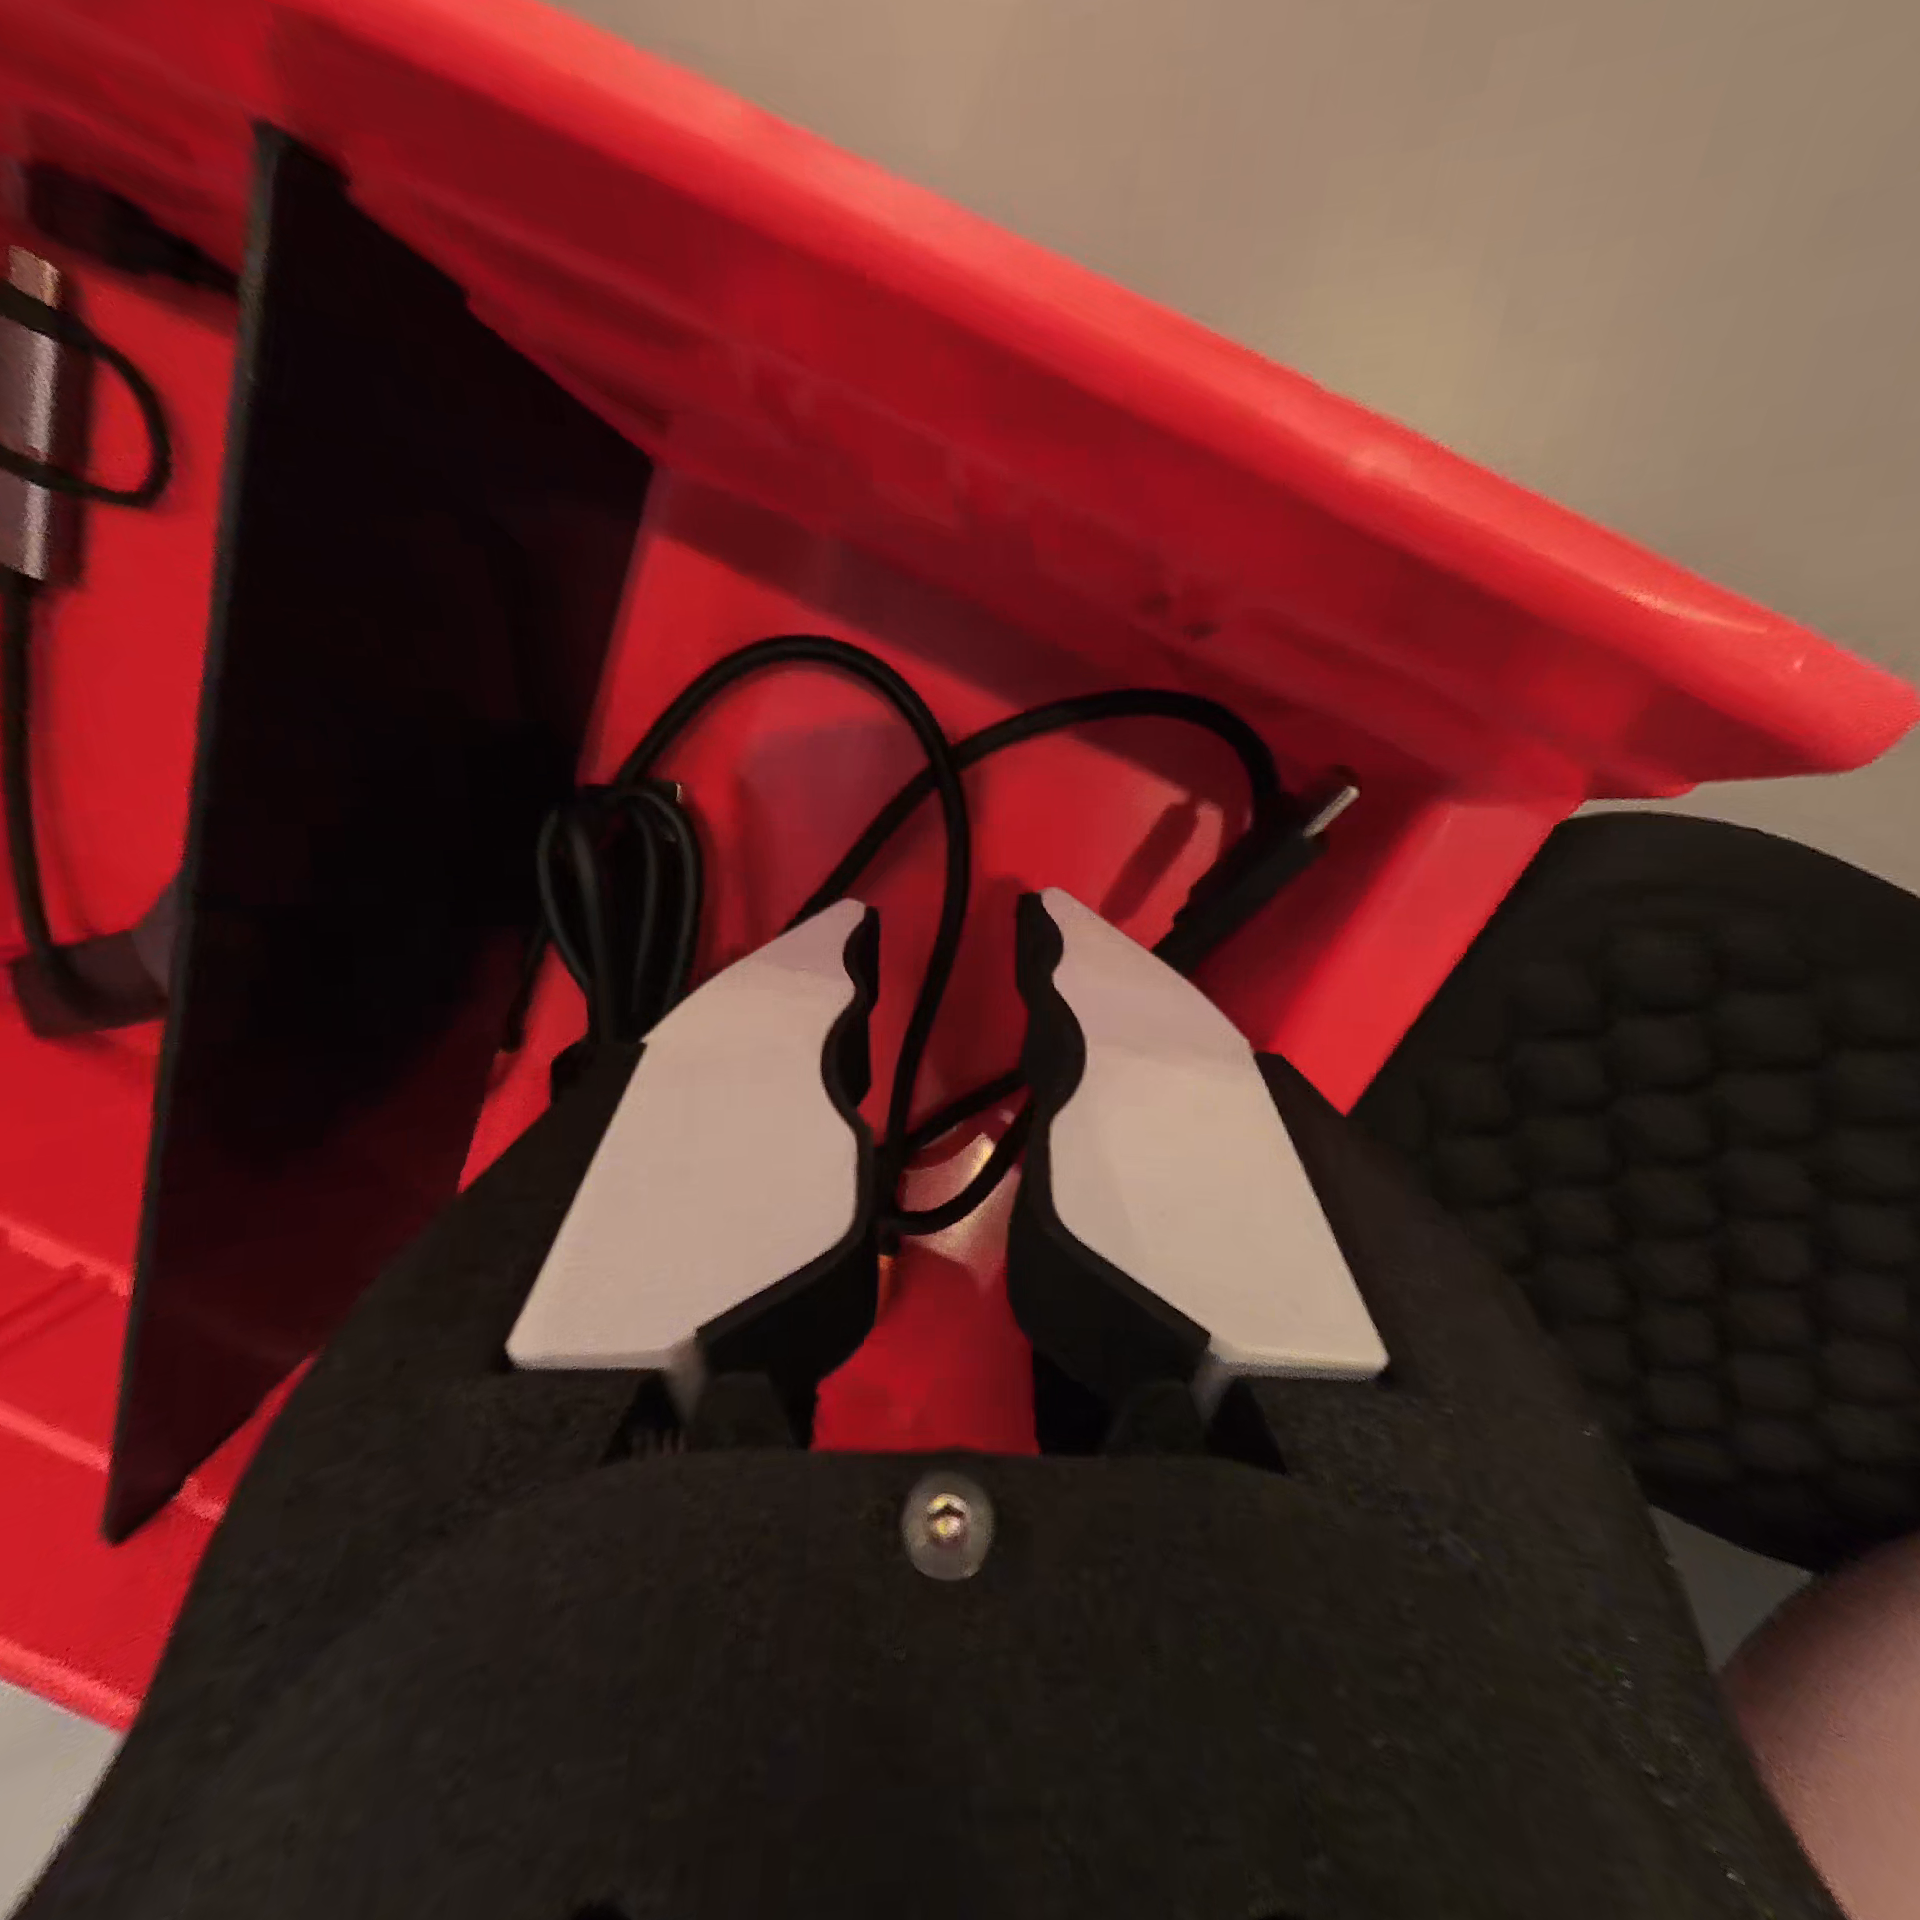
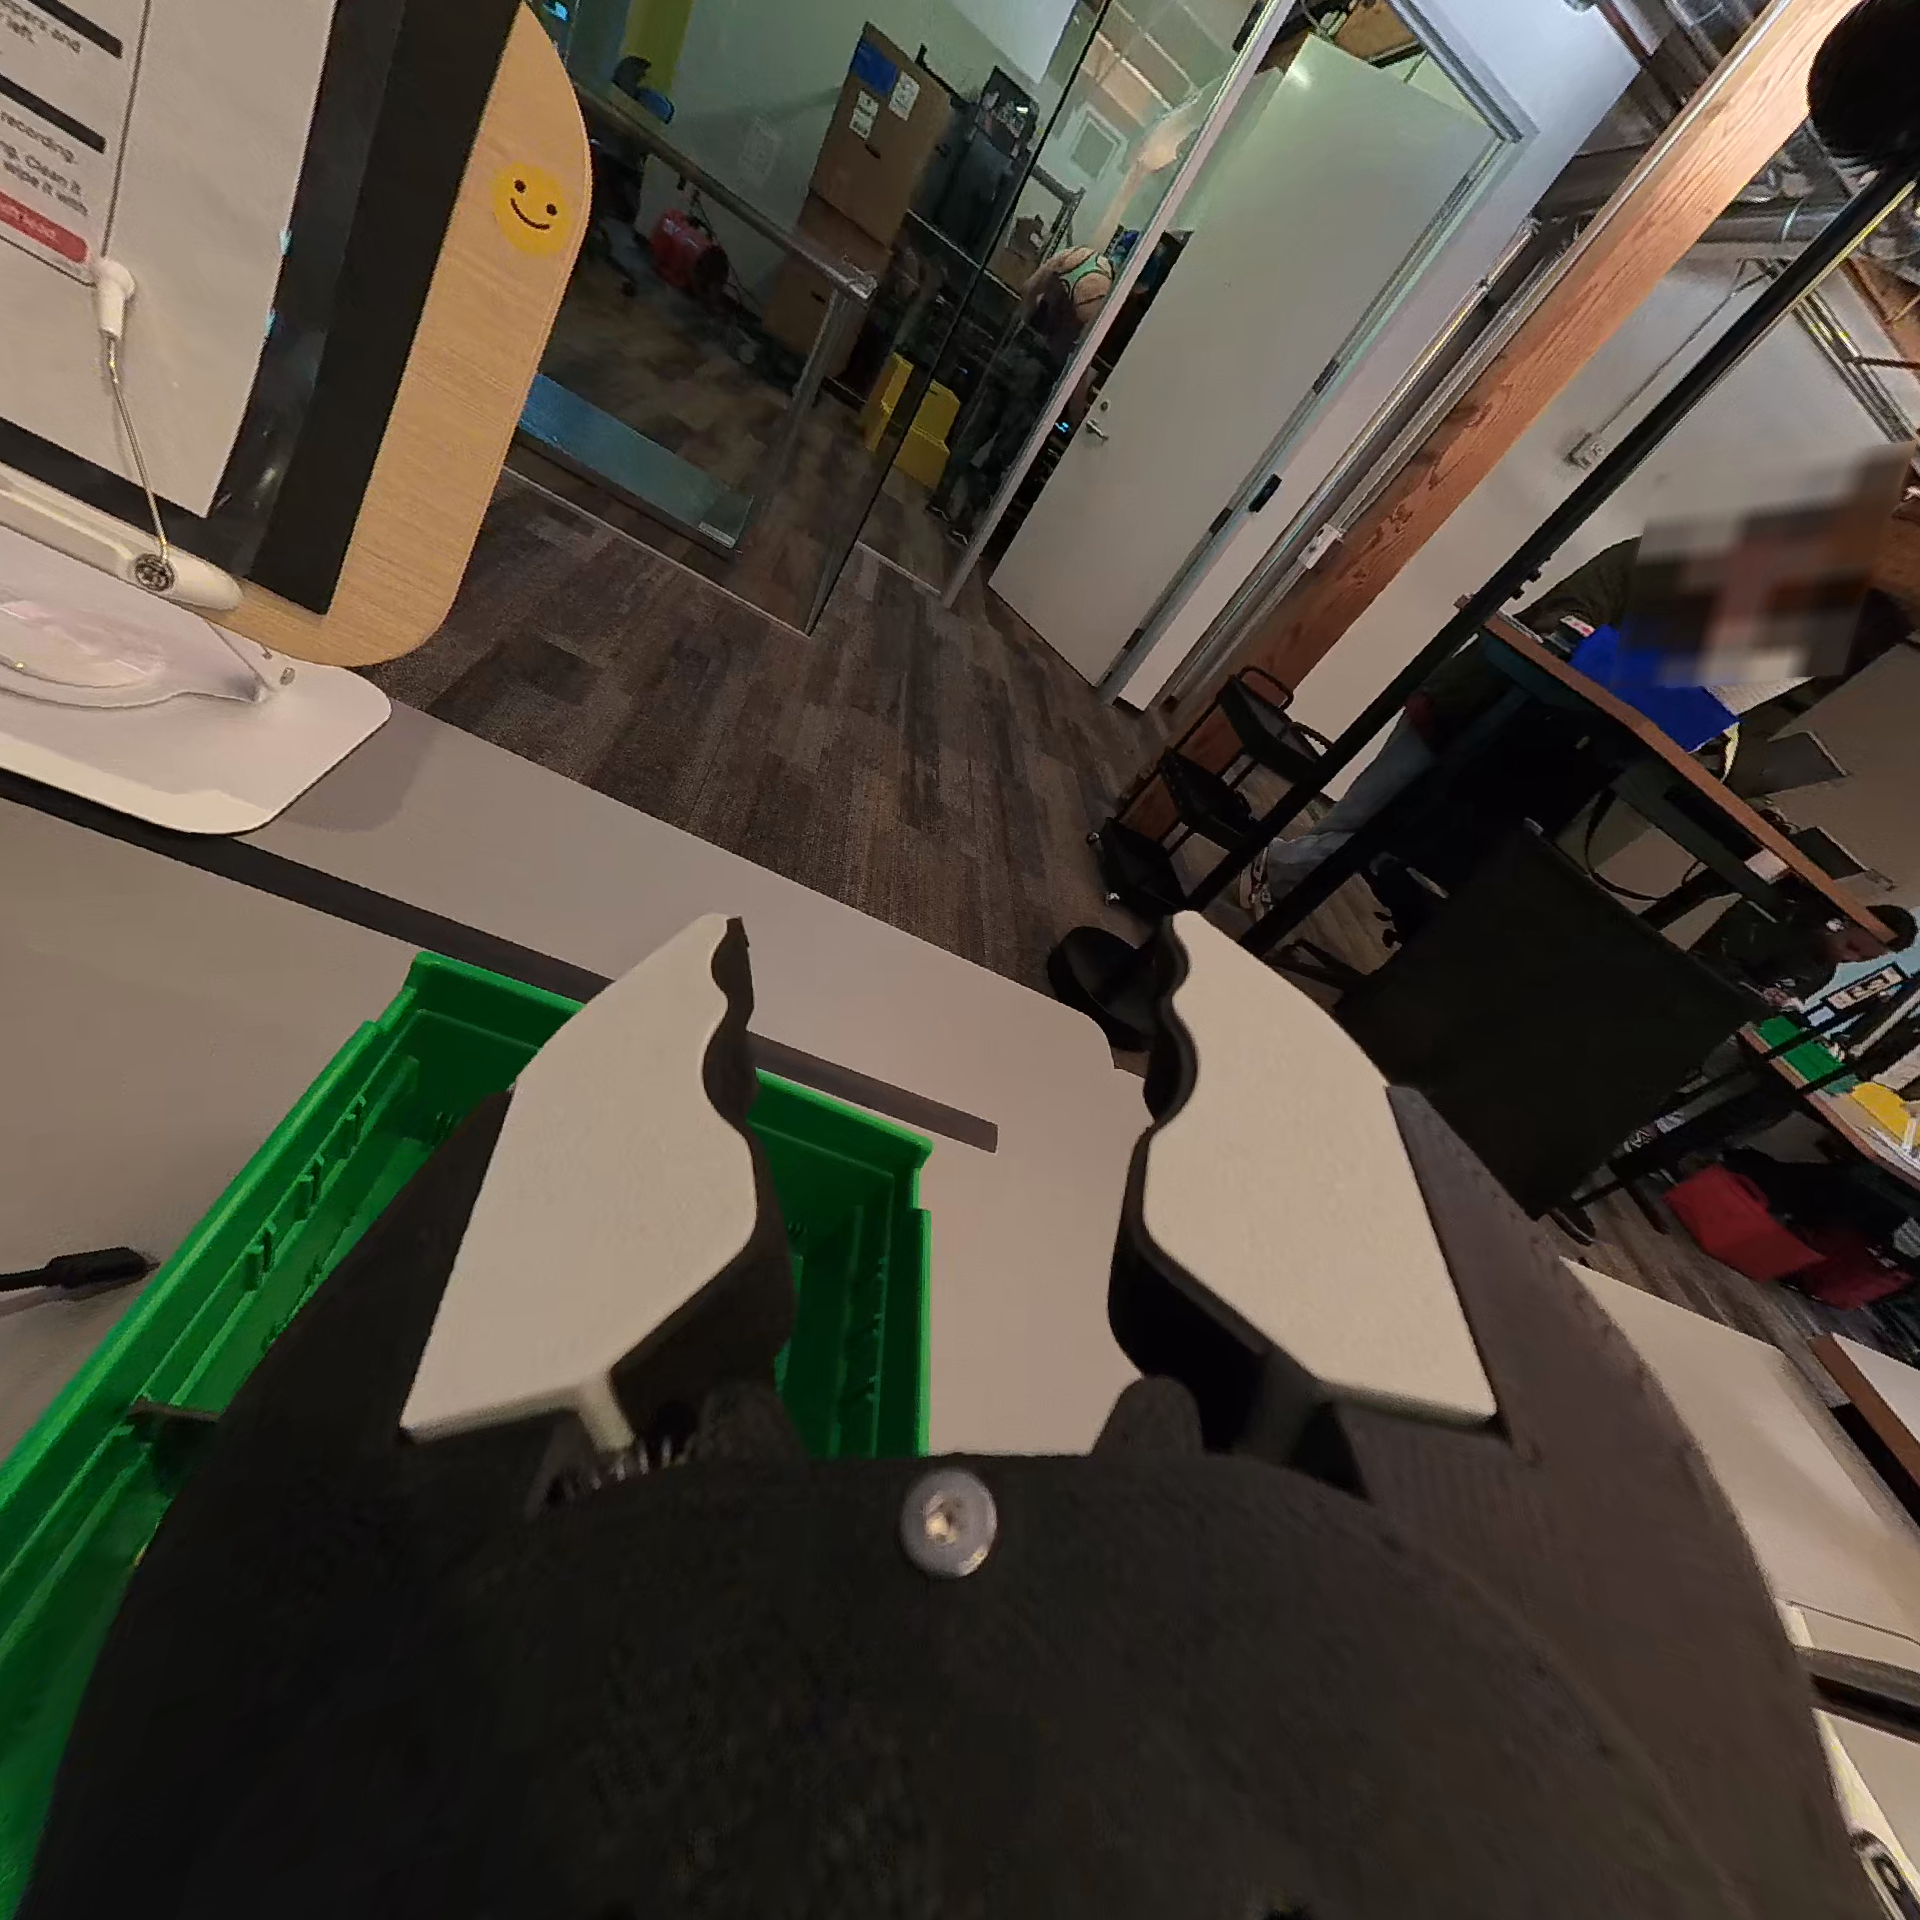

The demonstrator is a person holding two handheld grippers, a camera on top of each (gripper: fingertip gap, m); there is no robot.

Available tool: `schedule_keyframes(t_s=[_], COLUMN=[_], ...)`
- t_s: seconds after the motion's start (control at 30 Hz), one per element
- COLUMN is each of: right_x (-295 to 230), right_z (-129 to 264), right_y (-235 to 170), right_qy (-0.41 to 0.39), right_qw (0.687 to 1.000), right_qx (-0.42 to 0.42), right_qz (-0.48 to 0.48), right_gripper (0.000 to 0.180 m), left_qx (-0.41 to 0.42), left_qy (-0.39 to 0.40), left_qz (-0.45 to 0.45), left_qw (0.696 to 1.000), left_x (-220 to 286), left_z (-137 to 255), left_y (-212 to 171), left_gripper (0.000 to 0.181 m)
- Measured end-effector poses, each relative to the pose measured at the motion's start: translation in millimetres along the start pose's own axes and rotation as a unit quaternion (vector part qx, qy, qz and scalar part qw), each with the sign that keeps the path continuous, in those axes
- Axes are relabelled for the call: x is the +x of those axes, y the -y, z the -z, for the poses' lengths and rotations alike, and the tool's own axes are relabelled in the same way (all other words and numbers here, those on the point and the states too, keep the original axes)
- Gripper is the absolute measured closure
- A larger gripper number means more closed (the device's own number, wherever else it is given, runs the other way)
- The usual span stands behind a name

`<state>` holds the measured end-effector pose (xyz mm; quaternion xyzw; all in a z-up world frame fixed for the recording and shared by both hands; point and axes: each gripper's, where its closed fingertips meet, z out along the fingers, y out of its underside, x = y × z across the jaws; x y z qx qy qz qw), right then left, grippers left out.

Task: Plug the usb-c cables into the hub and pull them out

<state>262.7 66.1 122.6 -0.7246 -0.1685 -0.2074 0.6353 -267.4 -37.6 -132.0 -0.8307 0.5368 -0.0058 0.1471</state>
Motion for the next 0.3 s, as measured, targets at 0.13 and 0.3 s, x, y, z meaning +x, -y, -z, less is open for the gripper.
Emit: schedule_keyframes(t_s=[0.13,0.3], right_x=[-1.0,-3.7], right_z=[-1.6,-3.4], right_y=[-2.2,-4.3], right_qy=[0.002,0.006], right_qw=[1.000,1.000], right_qx=[-0.005,-0.011], right_qz=[0.001,0.007], right_gripper=[0.105,0.105], left_qx=[-0.032,-0.065], left_qy=[-0.003,-0.001], left_qz=[0.005,0.001], left_qw=[0.999,0.998], left_x=[-1.3,-5.3], left_z=[-6.9,-18.2], left_y=[-7.9,-14.6], left_gripper=[0.151,0.160])
